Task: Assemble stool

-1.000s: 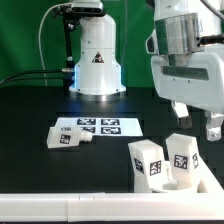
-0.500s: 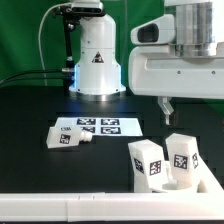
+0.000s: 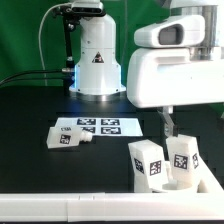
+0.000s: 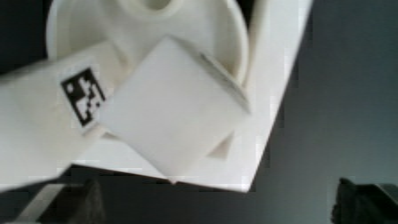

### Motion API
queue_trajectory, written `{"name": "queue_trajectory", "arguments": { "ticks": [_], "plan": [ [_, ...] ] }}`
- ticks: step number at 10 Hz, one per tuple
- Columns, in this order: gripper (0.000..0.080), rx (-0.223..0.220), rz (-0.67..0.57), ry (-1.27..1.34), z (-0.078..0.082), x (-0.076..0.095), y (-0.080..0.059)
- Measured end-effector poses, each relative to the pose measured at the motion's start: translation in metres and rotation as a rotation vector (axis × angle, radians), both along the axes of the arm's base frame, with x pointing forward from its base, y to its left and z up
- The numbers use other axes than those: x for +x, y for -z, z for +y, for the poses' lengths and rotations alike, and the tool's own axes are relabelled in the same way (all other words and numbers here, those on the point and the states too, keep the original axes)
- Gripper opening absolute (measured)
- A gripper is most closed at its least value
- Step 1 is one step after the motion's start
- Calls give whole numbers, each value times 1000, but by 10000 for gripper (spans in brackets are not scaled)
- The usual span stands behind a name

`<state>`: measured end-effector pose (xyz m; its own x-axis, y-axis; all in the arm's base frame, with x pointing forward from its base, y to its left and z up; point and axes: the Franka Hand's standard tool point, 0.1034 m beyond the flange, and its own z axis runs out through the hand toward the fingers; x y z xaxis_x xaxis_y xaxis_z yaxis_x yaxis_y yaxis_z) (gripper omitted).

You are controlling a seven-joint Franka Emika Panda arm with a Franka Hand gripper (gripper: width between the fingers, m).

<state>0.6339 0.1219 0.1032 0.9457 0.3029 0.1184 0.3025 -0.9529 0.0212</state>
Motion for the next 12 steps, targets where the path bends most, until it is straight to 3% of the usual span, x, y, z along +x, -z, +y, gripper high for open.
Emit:
{"name": "queue_trajectory", "arguments": {
  "ticks": [1,5,7,10,12],
  "plan": [
    [649,-8,-58,-54,1,-4,2],
    [649,-62,-37,-280,-10,-6,3],
    [649,-66,21,-324,-17,-12,13],
    [649,-96,15,-416,-14,-12,30],
    [649,-118,16,-483,-8,-12,30]
  ]
}}
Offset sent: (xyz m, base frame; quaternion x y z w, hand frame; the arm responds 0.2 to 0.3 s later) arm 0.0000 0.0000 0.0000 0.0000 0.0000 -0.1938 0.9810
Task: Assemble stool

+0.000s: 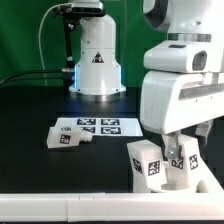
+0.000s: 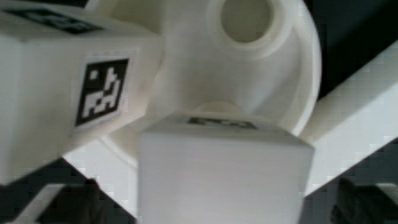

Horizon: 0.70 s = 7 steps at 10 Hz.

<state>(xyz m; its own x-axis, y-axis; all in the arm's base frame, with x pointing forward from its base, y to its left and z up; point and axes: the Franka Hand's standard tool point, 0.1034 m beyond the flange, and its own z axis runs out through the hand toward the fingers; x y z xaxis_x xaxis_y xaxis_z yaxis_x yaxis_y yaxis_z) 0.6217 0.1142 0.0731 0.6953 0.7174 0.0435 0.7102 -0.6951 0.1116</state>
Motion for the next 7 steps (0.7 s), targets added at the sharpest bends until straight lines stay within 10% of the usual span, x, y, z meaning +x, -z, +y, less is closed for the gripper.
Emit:
{"name": "queue_trajectory", "arguments": {
  "ticks": [1,3,7],
  "plan": [
    [649,2,0,18,-2,0,0],
    [370,4,-1,42,-3,0,0],
    [335,81,4,546,0,3,-3]
  ]
}}
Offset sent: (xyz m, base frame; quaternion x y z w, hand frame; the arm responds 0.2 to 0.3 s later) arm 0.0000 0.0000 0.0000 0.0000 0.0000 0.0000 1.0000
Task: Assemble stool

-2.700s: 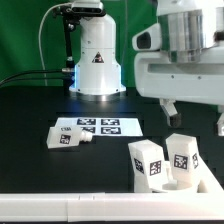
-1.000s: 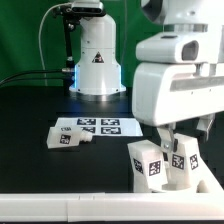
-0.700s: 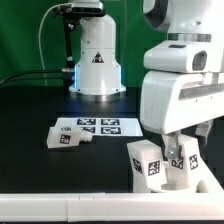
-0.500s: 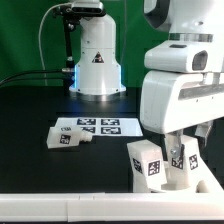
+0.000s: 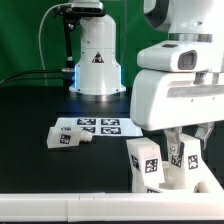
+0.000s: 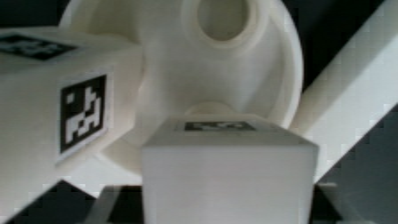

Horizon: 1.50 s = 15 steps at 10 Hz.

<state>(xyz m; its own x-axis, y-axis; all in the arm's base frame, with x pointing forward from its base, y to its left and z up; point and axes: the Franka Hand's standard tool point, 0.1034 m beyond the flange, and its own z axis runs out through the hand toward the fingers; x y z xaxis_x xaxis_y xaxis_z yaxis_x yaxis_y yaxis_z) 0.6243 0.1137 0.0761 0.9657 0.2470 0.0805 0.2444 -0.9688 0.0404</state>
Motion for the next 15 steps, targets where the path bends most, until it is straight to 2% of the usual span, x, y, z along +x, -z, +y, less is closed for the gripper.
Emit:
{"name": "queue_trajectory", "arguments": {
  "ticks": [2,3,7,9,10,15],
  "plan": [
    [335,90,30,432,1,4,-1],
    [335,110,38,531,-2,6,-3],
    [335,133,47,869,2,4,0],
    [335,169,59,1262,3,4,-1],
    [335,201,66,1506,6,5,-1],
    [335,211,85,1787,8,0,4]
  ]
}}
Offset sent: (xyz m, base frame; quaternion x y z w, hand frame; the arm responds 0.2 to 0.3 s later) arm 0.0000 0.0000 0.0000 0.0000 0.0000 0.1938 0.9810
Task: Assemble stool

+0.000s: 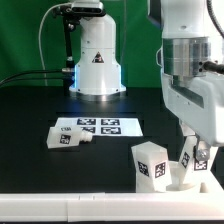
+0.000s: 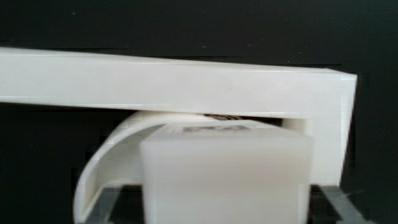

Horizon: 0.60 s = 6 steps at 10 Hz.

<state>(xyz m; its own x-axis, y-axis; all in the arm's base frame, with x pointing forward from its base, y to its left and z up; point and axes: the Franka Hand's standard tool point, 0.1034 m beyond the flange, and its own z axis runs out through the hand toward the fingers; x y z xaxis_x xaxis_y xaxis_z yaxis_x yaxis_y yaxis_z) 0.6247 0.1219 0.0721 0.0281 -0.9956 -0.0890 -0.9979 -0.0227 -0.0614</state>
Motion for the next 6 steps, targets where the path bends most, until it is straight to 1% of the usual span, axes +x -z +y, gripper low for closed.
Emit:
{"name": "queue_trajectory", "arguments": {
  "ticks": [1,3,4,6],
  "plan": [
    [335,6,7,78,0,0,0],
    [335,59,1,479,7,4,0],
    [336,93,-31,540,9,7,-2],
    [336,108,-35,560,8,4,0]
  ]
}}
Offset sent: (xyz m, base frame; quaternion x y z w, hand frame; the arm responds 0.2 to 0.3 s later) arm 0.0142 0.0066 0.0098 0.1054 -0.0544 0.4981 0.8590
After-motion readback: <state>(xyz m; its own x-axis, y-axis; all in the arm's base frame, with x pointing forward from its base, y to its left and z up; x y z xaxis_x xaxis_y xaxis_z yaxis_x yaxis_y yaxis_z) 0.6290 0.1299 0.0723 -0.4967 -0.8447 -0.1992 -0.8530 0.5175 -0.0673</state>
